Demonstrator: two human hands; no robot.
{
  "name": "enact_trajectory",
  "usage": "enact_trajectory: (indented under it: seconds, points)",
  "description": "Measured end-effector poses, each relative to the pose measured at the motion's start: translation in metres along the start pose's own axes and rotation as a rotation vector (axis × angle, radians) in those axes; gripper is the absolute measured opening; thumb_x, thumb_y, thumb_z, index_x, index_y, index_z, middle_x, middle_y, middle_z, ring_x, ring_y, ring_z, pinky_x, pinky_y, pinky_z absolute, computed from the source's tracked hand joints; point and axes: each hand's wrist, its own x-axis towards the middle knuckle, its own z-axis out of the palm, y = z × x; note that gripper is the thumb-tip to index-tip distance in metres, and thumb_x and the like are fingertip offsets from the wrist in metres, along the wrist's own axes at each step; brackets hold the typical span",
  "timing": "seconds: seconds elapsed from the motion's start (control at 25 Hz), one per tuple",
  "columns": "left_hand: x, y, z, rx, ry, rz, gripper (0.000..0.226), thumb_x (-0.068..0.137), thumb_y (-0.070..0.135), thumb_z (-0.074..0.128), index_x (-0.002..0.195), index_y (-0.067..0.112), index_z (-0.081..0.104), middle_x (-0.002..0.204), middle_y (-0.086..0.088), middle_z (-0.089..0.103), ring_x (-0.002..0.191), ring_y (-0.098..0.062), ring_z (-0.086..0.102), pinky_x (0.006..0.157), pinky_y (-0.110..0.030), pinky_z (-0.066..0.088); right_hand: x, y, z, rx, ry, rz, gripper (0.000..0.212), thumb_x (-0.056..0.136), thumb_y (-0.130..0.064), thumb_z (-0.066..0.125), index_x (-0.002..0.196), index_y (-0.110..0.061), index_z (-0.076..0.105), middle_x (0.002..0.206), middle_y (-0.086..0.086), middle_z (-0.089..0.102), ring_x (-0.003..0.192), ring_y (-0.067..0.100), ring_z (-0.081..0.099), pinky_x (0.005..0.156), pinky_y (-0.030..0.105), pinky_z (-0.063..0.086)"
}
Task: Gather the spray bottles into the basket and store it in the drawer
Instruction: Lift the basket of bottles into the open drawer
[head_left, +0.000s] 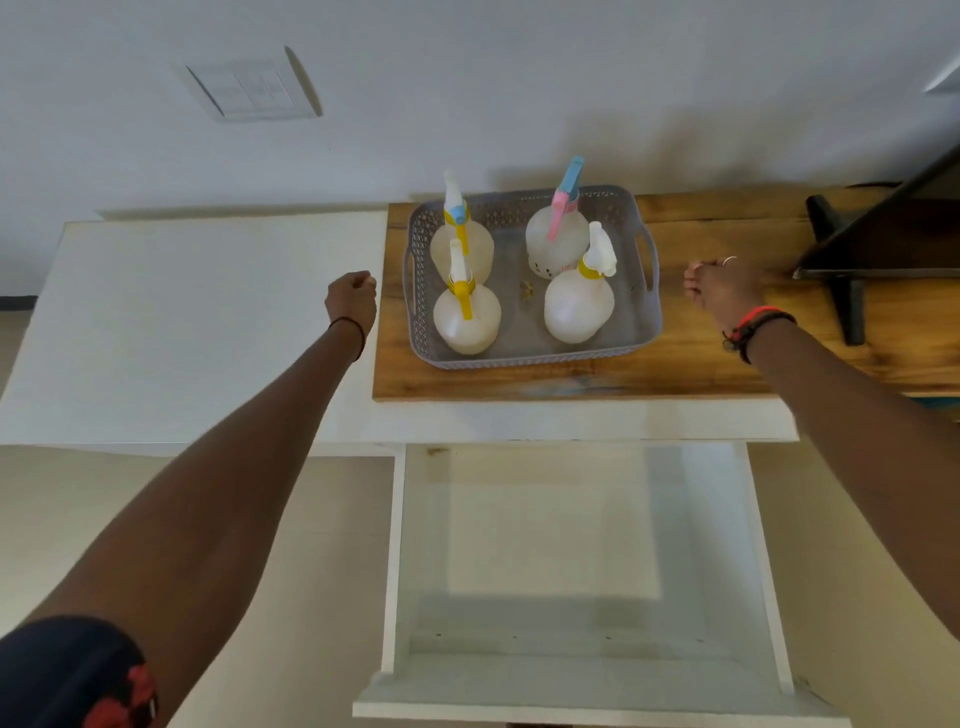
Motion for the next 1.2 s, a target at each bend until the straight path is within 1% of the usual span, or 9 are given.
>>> enact_trajectory:
  seconds: [0.08,0.2,0.24,0.36,0.48,0.68,0.84,1.12,1.2]
  points:
    - [0.008,0.006,0.009,0.105,-0.088,0.007,0.035,0.096,0.022,0.049,0.119,0.001,0.064,0.124,-0.018,0.064,0.119,-0.032,0.058,0.105,-0.039,0.046,0.016,-0.007,0.007,-0.208,-0.07,-0.006,0.033,0.097,-0.011,0.038,0.066,-0.023,0.038,0.071,-0.002,0.04,0.06,0.008,0.039,0.056,0.019,0.036]
    - [0.013,0.01,0.022,0.178,-0.166,0.029,0.029,0.096,0.027,0.049,0.086,0.008,0.067,0.096,-0.018,0.061,0.089,-0.027,0.056,0.084,-0.034,0.047,0.029,-0.012,0.019,-0.355,-0.117,-0.012,0.034,0.098,-0.02,0.037,0.064,-0.024,0.034,0.07,-0.001,0.038,0.059,0.01,0.037,0.057,0.023,0.034]
    - [0.014,0.011,0.025,0.165,-0.175,0.024,0.025,0.096,0.026,0.05,0.084,0.01,0.065,0.091,-0.016,0.058,0.085,-0.024,0.052,0.082,-0.036,0.048,0.032,-0.012,0.025,-0.338,-0.126,-0.008,0.033,0.097,-0.022,0.038,0.064,-0.023,0.036,0.07,0.001,0.04,0.061,0.012,0.039,0.059,0.022,0.036]
    - [0.022,0.013,0.031,0.092,-0.184,-0.015,0.024,0.095,0.018,0.053,0.077,0.008,0.066,0.094,-0.017,0.062,0.087,-0.026,0.059,0.095,-0.046,0.054,0.035,-0.009,0.038,-0.242,-0.115,0.015,0.025,0.097,-0.025,0.041,0.075,-0.015,0.049,0.074,0.005,0.048,0.067,0.018,0.047,0.067,0.031,0.04]
    - [0.022,0.014,0.033,0.069,-0.167,-0.043,0.018,0.092,0.01,0.056,0.088,0.001,0.071,0.102,-0.022,0.068,0.095,-0.032,0.066,0.091,-0.048,0.056,0.037,-0.006,0.044,-0.285,-0.124,-0.042,0.022,0.096,-0.013,0.042,0.078,-0.009,0.053,0.071,0.007,0.049,0.063,0.018,0.046,0.059,0.027,0.037]
    - [0.02,0.012,0.033,0.139,-0.18,-0.004,0.02,0.086,-0.001,0.059,0.069,0.006,0.063,0.09,-0.019,0.063,0.086,-0.028,0.062,0.09,-0.05,0.056,0.038,-0.003,0.043,-0.292,-0.099,-0.109,0.022,0.09,0.006,0.038,0.091,-0.014,0.048,0.086,0.011,0.043,0.081,0.023,0.04,0.064,0.034,0.034]
    - [0.009,0.005,0.031,0.165,-0.177,0.015,0.028,0.087,0.0,0.059,0.061,0.011,0.056,0.087,-0.02,0.061,0.083,-0.025,0.058,0.089,-0.054,0.055,0.033,0.007,0.04,-0.314,-0.05,-0.089,0.028,0.091,0.006,0.04,0.101,-0.004,0.063,0.088,0.014,0.047,0.081,0.022,0.043,0.06,0.033,0.036]
    - [-0.025,-0.017,0.024,0.164,-0.165,0.02,0.028,0.089,0.005,0.058,0.062,0.011,0.06,0.071,-0.013,0.062,0.081,-0.025,0.061,0.088,-0.048,0.057,0.002,0.043,0.03,-0.277,0.011,-0.036,0.017,0.092,-0.001,0.042,0.091,-0.002,0.059,0.092,0.015,0.054,0.08,0.023,0.047,0.068,0.036,0.04]
    - [-0.038,-0.025,0.02,0.165,-0.16,0.025,0.025,0.09,0.004,0.056,0.066,0.006,0.064,0.073,-0.015,0.064,0.079,-0.024,0.06,0.086,-0.046,0.058,-0.013,0.054,0.026,-0.276,0.02,-0.036,0.02,0.091,-0.002,0.044,0.094,0.009,0.061,0.094,0.021,0.061,0.08,0.025,0.052,0.071,0.04,0.047]
